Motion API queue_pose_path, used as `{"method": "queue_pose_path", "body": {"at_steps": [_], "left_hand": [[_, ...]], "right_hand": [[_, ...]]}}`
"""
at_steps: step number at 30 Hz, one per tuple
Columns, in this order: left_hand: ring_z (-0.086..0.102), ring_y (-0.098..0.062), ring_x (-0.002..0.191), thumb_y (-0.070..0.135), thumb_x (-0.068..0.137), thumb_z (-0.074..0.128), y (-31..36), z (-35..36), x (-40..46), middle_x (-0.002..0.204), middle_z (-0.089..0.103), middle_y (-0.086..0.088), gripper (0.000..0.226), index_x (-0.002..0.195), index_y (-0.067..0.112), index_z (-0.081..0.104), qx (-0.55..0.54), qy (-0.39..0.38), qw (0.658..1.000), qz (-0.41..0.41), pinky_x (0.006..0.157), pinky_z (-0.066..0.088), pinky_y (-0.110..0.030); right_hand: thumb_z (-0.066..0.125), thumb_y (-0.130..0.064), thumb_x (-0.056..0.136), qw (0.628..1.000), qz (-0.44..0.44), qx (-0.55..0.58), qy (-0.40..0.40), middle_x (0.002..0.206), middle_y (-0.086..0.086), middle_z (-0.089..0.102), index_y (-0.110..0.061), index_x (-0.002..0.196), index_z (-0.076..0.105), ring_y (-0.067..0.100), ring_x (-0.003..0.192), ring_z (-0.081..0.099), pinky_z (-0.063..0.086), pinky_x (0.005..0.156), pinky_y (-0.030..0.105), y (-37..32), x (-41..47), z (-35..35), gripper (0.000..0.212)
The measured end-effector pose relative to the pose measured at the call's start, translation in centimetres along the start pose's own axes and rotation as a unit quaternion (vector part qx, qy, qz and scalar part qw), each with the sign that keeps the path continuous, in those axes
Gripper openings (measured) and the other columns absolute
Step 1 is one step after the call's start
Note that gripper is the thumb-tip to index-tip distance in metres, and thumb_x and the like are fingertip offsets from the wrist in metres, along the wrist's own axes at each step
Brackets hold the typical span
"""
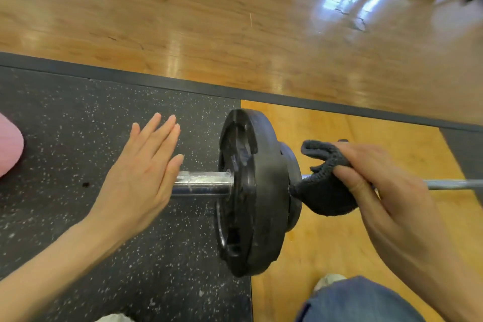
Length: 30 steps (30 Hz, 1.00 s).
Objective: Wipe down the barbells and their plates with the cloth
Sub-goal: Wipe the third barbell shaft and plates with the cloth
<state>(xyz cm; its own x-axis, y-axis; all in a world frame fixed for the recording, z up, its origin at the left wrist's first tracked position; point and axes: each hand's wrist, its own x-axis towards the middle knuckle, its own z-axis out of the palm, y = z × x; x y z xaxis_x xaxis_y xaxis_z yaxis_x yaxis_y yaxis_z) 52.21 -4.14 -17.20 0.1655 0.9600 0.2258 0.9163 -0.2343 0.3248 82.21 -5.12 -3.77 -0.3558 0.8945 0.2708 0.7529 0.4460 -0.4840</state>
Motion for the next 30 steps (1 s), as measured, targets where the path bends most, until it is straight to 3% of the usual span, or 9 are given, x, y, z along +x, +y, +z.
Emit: {"method": "queue_pose_path", "body": {"at_steps": [5,12,18,22,25,27,30], "left_hand": [[0.028,-0.033,0.149,0.038,0.109,0.008,-1.2,-0.2,-1.2,0.156,0.040,-0.017,0.067,0.147,-0.006,0.041,0.025,0.005,0.999,-0.031,0.124,0.008,-0.042],[0.030,-0.033,0.148,0.038,0.109,0.005,-1.9,1.0,-1.7,0.155,0.041,-0.018,0.068,0.147,-0.005,0.042,0.037,-0.004,0.998,-0.046,0.122,0.009,-0.041],[0.032,-0.032,0.148,0.035,0.108,0.013,-1.6,3.1,-1.8,0.154,0.042,-0.017,0.062,0.147,-0.005,0.041,0.029,-0.036,0.997,-0.055,0.121,0.013,-0.043],[0.032,-0.031,0.148,0.037,0.109,0.009,-1.5,4.4,-1.1,0.154,0.043,-0.017,0.066,0.146,-0.005,0.043,0.015,-0.052,0.997,-0.058,0.121,0.013,-0.043],[0.032,-0.031,0.148,0.038,0.109,0.003,-1.9,5.4,-0.3,0.154,0.043,-0.017,0.070,0.146,-0.005,0.044,0.015,-0.072,0.996,-0.058,0.122,0.013,-0.043],[0.034,-0.032,0.147,0.037,0.109,0.005,-2.2,6.1,0.5,0.153,0.045,-0.018,0.069,0.144,-0.006,0.046,0.022,-0.086,0.995,-0.053,0.121,0.015,-0.043],[0.035,-0.031,0.146,0.034,0.108,0.014,-2.6,6.9,1.3,0.152,0.046,-0.017,0.063,0.144,-0.005,0.047,0.026,-0.108,0.993,-0.045,0.120,0.016,-0.043]], "right_hand": [[0.040,-0.027,0.104,0.997,-0.059,-0.020,-0.040,0.123,-0.027,0.055,-0.034,0.128,0.058,0.000,0.120,0.050,0.032,0.097,0.006,-3.4,1.8,0.4,0.031],[0.040,-0.025,0.102,0.983,-0.118,-0.069,-0.122,0.115,-0.009,0.064,-0.013,0.122,0.068,0.004,0.110,0.050,0.029,0.097,0.002,-5.1,4.2,3.8,0.036],[0.040,-0.021,0.100,0.984,-0.100,-0.091,-0.118,0.108,-0.003,0.065,-0.008,0.115,0.069,0.011,0.104,0.049,0.032,0.098,0.011,-5.8,2.9,7.8,0.035],[0.048,-0.007,0.095,0.968,-0.097,-0.224,-0.063,0.102,0.009,0.067,0.000,0.112,0.069,0.027,0.098,0.063,0.044,0.097,0.035,-5.4,2.0,12.9,0.028],[0.062,-0.001,0.085,0.968,-0.066,-0.239,-0.038,0.111,0.016,0.070,0.005,0.118,0.068,0.033,0.109,0.064,0.049,0.101,0.044,-4.9,1.8,16.2,0.034],[0.053,-0.003,0.089,0.981,-0.019,-0.190,-0.029,0.111,0.012,0.069,0.002,0.116,0.069,0.026,0.112,0.056,0.045,0.105,0.039,-4.5,1.9,18.6,0.031],[0.033,-0.022,0.101,0.989,0.117,-0.068,-0.057,0.126,-0.019,0.049,-0.015,0.130,0.056,0.006,0.126,0.040,0.032,0.116,0.028,-3.5,1.5,21.8,0.039]]}}
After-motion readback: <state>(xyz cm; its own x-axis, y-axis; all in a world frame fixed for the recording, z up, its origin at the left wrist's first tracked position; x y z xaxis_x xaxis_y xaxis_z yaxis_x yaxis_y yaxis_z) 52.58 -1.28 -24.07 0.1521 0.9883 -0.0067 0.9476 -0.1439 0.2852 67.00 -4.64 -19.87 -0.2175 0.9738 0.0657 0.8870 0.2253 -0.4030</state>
